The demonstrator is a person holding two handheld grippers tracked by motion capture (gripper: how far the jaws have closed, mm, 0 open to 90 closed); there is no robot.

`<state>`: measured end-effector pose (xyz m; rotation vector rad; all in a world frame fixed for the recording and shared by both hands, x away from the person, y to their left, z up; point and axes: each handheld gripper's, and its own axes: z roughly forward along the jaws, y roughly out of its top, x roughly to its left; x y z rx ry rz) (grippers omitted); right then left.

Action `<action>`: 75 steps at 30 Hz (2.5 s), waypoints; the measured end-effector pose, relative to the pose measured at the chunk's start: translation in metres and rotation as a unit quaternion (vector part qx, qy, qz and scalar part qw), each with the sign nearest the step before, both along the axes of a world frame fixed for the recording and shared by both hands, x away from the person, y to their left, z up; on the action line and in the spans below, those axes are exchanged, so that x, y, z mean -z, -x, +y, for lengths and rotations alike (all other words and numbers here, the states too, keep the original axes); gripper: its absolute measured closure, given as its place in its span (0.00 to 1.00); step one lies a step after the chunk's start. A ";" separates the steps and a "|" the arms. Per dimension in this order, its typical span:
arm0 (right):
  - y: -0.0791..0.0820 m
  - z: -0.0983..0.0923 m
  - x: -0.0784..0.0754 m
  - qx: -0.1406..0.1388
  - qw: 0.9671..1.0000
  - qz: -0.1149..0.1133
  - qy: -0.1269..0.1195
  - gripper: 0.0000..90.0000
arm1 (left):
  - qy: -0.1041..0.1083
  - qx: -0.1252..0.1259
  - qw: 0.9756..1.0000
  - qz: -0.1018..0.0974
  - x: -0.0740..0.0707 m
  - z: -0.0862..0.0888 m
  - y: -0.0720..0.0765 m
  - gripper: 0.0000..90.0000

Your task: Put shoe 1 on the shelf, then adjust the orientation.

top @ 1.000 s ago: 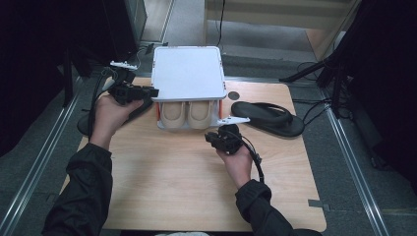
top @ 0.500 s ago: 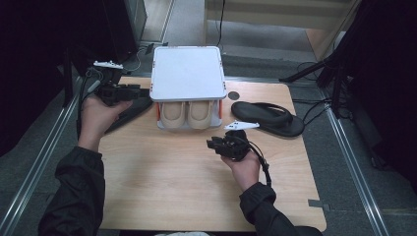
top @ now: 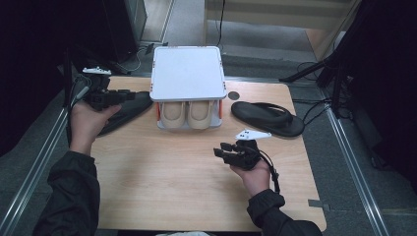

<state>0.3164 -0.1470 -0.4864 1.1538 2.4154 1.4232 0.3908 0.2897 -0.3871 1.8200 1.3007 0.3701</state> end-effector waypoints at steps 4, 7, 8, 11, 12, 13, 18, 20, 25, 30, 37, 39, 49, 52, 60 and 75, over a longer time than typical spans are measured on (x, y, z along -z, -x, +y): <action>0.000 -0.001 0.000 0.003 1.000 0.000 -0.002 0.67 | -0.001 -0.007 1.000 0.007 0.009 0.005 -0.004 0.93; -0.001 0.000 0.001 0.003 1.000 0.001 0.001 0.67 | -0.002 -0.016 1.000 0.009 0.018 0.008 -0.010 0.97; -0.001 0.000 0.002 0.003 1.000 0.001 0.002 0.67 | -0.004 -0.019 1.000 0.011 0.020 0.008 -0.012 0.98; 0.000 0.001 0.003 0.003 1.000 0.005 0.005 0.68 | -0.004 -0.024 0.999 0.023 0.029 0.009 -0.020 1.00; 0.000 0.001 0.003 0.002 1.000 0.003 0.005 0.68 | -0.003 -0.026 0.999 0.024 0.031 0.009 -0.023 1.00; 0.001 0.000 0.003 0.003 1.000 0.005 0.005 0.68 | -0.002 -0.029 0.999 0.026 0.035 0.009 -0.027 1.00; 0.006 -0.003 0.007 0.011 1.000 0.004 0.001 0.68 | -0.002 -0.050 0.998 0.044 0.053 0.006 -0.044 1.00; 0.007 -0.004 0.008 0.012 1.000 0.005 0.004 0.68 | -0.005 -0.053 0.997 0.047 0.061 0.003 -0.050 1.00; 0.010 -0.008 0.010 0.019 1.000 0.008 0.003 0.68 | -0.007 -0.059 0.997 0.058 0.078 -0.001 -0.063 1.00; 0.013 -0.010 0.012 0.022 1.000 0.008 0.006 0.68 | -0.015 -0.062 0.995 0.076 0.092 -0.001 -0.073 1.00; 0.015 -0.014 0.014 0.027 1.000 0.013 0.007 0.68 | -0.027 -0.081 0.994 0.072 0.107 0.000 -0.084 1.00; 0.016 -0.013 0.015 0.026 1.000 0.014 0.008 0.68 | -0.026 -0.092 0.993 0.076 0.113 0.002 -0.088 1.00; 0.015 -0.011 0.017 0.023 1.000 0.019 0.008 0.68 | -0.027 -0.086 0.991 0.098 0.123 0.004 -0.090 1.00; 0.015 -0.011 0.017 0.021 1.000 0.020 0.008 0.68 | -0.028 -0.087 0.991 0.098 0.123 0.003 -0.089 1.00; 0.012 -0.013 0.014 0.021 1.000 0.015 0.005 0.68 | -0.027 -0.077 0.992 0.099 0.122 0.001 -0.084 1.00; 0.001 -0.008 0.014 0.013 1.000 0.019 0.009 0.69 | -0.020 -0.053 0.991 0.120 0.121 0.007 -0.055 1.00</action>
